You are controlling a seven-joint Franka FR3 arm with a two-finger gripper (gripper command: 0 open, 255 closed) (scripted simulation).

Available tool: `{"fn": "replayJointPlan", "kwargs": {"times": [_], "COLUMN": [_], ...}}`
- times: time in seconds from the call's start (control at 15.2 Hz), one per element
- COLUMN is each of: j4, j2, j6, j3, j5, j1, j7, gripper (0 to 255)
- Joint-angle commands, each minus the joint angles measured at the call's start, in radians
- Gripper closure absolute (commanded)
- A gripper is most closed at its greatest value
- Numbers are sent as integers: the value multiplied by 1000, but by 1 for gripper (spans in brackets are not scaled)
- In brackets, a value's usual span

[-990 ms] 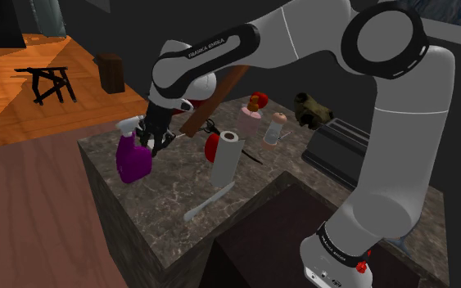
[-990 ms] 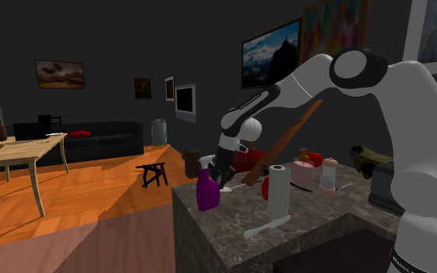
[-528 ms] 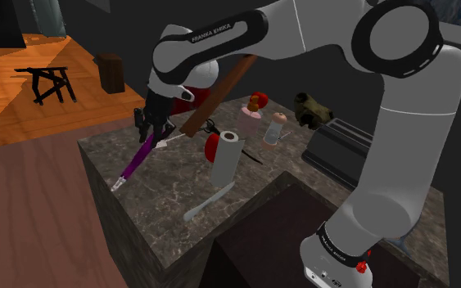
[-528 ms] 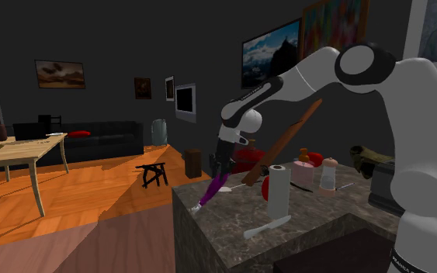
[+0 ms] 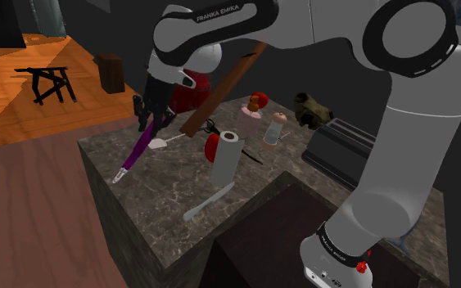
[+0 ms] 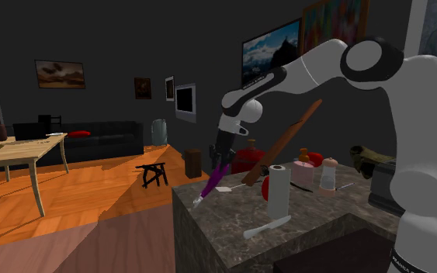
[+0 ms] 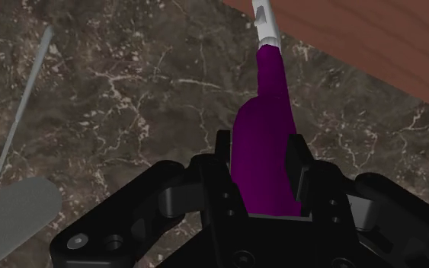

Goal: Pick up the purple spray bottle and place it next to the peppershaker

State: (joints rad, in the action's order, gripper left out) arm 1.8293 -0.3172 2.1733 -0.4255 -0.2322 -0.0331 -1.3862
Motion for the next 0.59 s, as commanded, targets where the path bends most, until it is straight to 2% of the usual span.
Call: {"fn": "replayJointPlan", "kwargs": {"times": [0.0,0.53], "j4": [-8,-68], "j2": [16,54], "j6": [-23,-117], "j3": [-2,-4], "j5": [-3,-7], "j1": [2,8], "j7": [-4,-24], "gripper": [255,255]}}
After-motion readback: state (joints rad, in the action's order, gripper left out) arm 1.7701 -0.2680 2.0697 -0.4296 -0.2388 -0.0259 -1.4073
